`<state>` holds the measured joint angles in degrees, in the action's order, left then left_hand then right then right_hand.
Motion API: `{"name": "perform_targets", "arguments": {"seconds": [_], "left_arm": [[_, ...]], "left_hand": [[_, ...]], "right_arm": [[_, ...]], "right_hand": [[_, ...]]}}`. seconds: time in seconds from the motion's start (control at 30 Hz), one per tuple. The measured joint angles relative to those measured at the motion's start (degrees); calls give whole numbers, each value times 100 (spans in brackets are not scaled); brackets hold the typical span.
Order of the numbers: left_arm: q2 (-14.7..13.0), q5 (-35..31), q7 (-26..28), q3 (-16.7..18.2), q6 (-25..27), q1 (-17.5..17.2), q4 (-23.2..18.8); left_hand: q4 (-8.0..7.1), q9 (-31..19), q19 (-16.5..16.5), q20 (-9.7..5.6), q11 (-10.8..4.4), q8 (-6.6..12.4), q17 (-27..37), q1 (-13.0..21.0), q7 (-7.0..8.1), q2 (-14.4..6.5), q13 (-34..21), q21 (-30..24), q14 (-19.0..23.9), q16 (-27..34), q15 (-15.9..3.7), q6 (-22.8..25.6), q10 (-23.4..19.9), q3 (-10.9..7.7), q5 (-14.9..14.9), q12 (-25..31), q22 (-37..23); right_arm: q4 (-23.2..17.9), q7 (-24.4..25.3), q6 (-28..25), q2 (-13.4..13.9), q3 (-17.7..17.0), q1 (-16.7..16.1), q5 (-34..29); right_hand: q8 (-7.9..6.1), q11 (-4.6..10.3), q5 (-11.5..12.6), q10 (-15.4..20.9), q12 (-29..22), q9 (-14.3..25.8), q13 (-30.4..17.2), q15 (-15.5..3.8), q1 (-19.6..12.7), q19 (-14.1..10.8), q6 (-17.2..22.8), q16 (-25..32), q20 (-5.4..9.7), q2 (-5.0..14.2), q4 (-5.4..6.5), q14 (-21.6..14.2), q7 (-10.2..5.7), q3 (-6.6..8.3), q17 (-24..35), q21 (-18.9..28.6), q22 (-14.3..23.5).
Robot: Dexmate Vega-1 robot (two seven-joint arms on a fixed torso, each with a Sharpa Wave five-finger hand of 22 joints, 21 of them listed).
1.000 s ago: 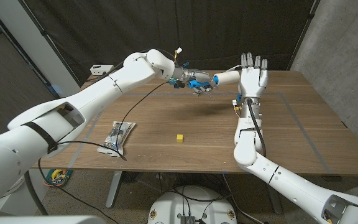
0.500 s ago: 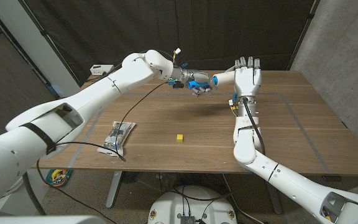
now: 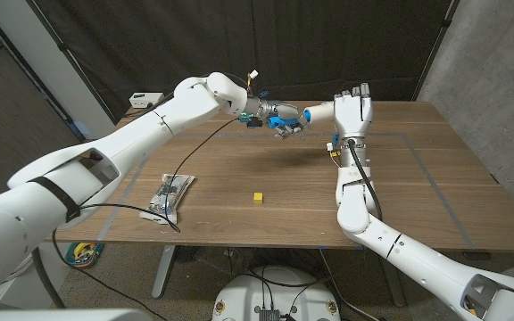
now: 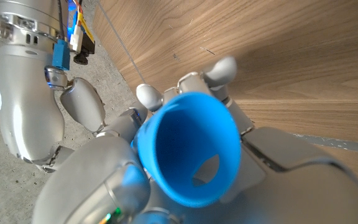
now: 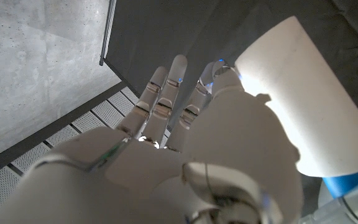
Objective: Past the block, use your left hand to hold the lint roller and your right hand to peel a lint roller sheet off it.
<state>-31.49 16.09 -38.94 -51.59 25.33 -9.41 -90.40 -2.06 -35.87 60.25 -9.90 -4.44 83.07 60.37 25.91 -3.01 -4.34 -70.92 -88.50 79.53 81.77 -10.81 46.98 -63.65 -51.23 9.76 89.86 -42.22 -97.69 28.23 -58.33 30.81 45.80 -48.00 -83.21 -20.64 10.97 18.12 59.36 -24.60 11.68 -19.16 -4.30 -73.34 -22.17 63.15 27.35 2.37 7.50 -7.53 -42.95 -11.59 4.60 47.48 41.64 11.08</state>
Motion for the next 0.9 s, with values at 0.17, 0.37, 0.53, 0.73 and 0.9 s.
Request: {"name": "perform_targets", "arguments": {"seconds": [0.17, 0.37, 0.53, 0.73, 0.9], "left_arm": [[29, 1, -15, -5, -5, 15, 58], [42, -12, -33, -43, 33, 34, 64], [48, -18, -42, -61, 79, 47, 64], [66, -20, -65, -91, 117, 61, 64], [86, -20, -85, -118, 136, 77, 88]], "left_hand": [[0, 4, -9, 9, 0, 0, 18, 0, 0, 0, -1, 0, 0, 0, 0, 0, 0, 0, 0, 0, 4], [0, 3, -9, 9, 0, 13, 18, 0, 0, 0, -4, 0, 0, 0, 0, 0, 0, 0, 0, -1, 1], [0, 5, -9, 9, 0, 13, 22, 0, 0, 0, -5, 0, 0, 0, 0, 0, 0, 0, 0, -2, 8], [0, -3, -9, 9, -31, 13, 11, 0, 0, 0, -5, 0, 0, 0, 0, 0, 31, 0, 0, -2, 8], [0, -3, -9, 9, -30, 13, 13, 0, 0, 0, -4, 0, 0, -21, 0, 0, 30, 0, 0, -5, 30]], "right_arm": [[50, 754, 239, -17, -87, -43, 410], [273, 1747, 475, -120, -227, -59, 888], [495, 2422, 678, -307, -447, -97, 1090], [746, 3034, 1251, -878, -1189, -368, 833], [855, 3298, 1852, -1300, -1749, -541, 417]], "right_hand": [[34, -49, 0, 49, -3, 6, 0, -45, -102, 95, 105, 0, 10, 6, 11, -139, 5, -74, 185, 31, 22], [100, -162, 0, 163, -3, -25, 0, -108, -169, 95, 330, 29, 9, -61, 8, -352, 25, -151, 414, 136, 27], [153, -227, 0, 229, -3, -51, 0, -153, -231, 94, 431, 30, 9, -62, 7, -459, 45, -219, 592, 202, 26], [229, -285, 7, 287, -3, -51, 0, -158, -232, 94, 493, 30, 9, -62, 18, -525, 45, -240, 725, 236, 26], [280, -296, 44, 298, -4, -50, 0, -175, -291, 94, 554, 30, 9, -77, 27, -563, 105, -279, 831, 300, 52]]}}
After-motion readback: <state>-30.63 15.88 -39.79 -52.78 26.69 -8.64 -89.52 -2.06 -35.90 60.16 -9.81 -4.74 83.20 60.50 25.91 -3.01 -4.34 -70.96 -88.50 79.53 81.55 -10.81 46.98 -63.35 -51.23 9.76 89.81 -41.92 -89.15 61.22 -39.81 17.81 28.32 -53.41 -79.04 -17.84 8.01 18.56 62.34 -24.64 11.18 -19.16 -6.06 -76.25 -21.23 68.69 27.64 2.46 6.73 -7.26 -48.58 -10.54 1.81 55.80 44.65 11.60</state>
